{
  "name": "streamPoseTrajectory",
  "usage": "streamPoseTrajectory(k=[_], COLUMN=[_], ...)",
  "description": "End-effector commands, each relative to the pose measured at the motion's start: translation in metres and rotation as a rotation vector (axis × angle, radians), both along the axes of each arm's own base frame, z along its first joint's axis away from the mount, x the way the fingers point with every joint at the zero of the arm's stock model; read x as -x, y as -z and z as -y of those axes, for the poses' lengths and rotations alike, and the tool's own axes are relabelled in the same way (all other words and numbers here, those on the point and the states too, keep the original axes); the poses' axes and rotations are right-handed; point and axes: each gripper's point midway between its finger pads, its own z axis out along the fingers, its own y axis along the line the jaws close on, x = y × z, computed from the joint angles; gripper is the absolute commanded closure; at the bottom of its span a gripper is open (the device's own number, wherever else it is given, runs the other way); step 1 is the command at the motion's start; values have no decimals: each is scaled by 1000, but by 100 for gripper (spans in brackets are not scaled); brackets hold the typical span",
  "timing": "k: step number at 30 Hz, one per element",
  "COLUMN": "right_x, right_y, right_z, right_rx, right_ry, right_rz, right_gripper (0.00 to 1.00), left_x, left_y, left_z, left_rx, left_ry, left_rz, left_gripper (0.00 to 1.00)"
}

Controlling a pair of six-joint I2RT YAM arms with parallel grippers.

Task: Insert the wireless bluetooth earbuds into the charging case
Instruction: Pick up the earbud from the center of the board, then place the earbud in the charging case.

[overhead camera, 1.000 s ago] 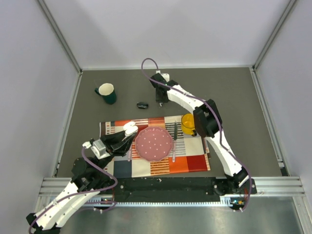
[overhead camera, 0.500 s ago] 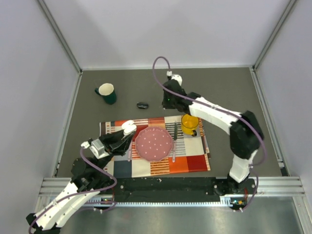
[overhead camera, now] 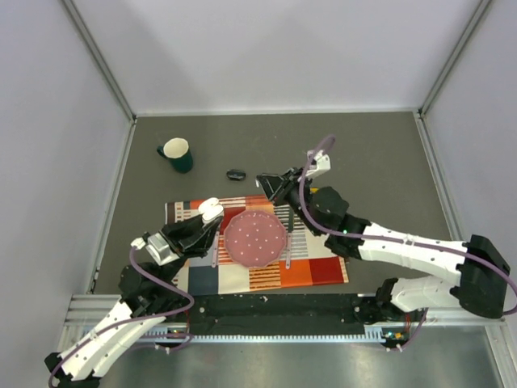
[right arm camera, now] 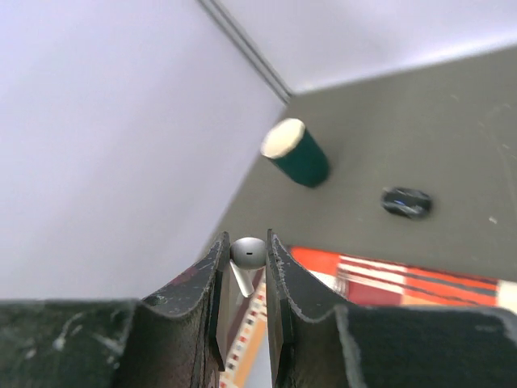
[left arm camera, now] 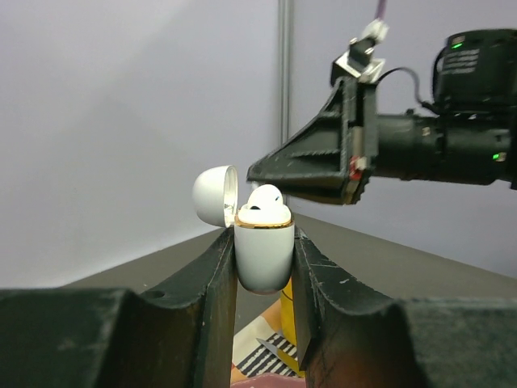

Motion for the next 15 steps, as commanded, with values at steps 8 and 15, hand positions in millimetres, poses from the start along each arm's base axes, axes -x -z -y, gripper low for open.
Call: streamPoseTrajectory(k=[8,15], right_x=[80,116], right_y=[-122,-119], right_z=[5,-31], right_rx=[-451,-409], right_ry=[-156,-270], right_rz=[343,468], right_gripper=[100,100], left_x=[15,20], left_y=[-24,-23], left_z=[-18,-14], left_rx=[86,78], left_ry=[-27,-7], left_rz=[132,175], left_gripper=[100,100])
